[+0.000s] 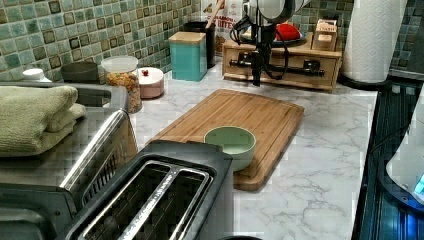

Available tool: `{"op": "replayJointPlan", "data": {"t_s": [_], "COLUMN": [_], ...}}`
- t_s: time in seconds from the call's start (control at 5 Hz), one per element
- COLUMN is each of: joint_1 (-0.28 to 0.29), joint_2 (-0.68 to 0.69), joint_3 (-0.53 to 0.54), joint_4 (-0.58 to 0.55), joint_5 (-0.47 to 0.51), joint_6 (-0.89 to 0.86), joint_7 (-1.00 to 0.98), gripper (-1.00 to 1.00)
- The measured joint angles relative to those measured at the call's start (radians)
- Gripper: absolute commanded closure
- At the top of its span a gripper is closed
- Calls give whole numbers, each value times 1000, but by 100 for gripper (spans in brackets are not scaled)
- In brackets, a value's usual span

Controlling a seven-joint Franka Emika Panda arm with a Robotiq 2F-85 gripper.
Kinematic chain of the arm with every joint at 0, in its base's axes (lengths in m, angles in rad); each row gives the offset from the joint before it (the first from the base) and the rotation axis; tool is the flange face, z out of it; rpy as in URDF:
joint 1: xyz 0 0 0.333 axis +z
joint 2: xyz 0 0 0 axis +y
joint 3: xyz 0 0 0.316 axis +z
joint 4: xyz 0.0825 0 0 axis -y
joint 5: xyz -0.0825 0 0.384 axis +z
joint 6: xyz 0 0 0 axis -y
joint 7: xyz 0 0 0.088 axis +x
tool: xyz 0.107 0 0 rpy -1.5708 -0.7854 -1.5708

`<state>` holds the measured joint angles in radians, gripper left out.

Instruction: Open the drawer.

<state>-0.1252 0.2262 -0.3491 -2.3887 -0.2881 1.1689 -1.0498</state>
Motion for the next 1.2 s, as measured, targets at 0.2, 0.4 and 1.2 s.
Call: {"op": "replayJointPlan", "data": {"t_s": [0.2, 0.4, 1.2], "joint_1": [-2, -21, 1], "joint_2": [12, 34, -76], "joint_3": [1, 16, 97], "joint_4": [14, 41, -64], "joint_5": [44, 101, 218], "joint_6": [-17, -56, -124], "joint_7": [-27, -112, -101], "gripper": [-100, -100, -100]}}
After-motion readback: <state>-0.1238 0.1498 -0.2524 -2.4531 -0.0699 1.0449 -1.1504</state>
